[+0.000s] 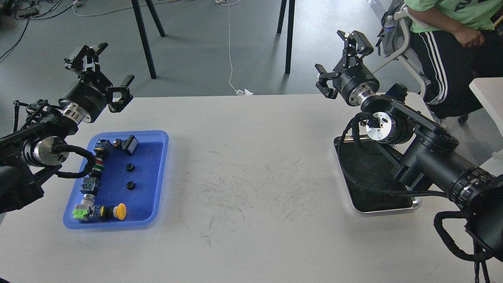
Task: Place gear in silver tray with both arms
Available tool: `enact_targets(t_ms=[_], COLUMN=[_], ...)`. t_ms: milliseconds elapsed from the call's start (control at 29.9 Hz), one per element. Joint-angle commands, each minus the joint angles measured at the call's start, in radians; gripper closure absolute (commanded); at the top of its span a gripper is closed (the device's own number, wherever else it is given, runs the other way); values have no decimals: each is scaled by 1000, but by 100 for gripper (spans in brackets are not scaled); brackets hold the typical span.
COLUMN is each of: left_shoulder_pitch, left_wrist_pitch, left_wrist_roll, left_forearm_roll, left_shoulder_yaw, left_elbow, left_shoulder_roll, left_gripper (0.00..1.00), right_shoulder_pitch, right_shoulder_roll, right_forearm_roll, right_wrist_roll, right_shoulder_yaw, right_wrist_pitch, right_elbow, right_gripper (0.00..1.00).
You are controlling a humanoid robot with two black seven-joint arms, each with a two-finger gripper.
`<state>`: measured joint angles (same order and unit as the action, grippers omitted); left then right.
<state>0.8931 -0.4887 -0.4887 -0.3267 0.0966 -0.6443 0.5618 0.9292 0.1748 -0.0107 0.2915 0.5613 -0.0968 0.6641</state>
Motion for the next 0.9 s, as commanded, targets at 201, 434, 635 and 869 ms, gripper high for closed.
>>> enact_targets(t_ms=[201,434,635,869], left_shoulder_pitch=[1,1,0,1], left_wrist_pitch=[0,0,0,0], left_wrist_roll=[0,0,0,0], left_forearm_roll=[0,0,0,0], left_shoulder_yaw=[0,0,0,0], left_elbow=[0,0,2,3], left_shoulder_roll=[0,0,3,0], left_gripper=[1,1,1,1], right_shoulder_pitch=[0,-1,-3,-1], right_shoulder_roll=[0,0,0,0], right_forearm_roll=[0,1,1,1], right_wrist_roll=[0,2,2,2], right_shoulder_yaw=[0,-1,-1,-1], right_wrist_pitch=[0,6,8,6], right_elbow=[0,0,-1,-1], right_gripper=[1,1,1,1])
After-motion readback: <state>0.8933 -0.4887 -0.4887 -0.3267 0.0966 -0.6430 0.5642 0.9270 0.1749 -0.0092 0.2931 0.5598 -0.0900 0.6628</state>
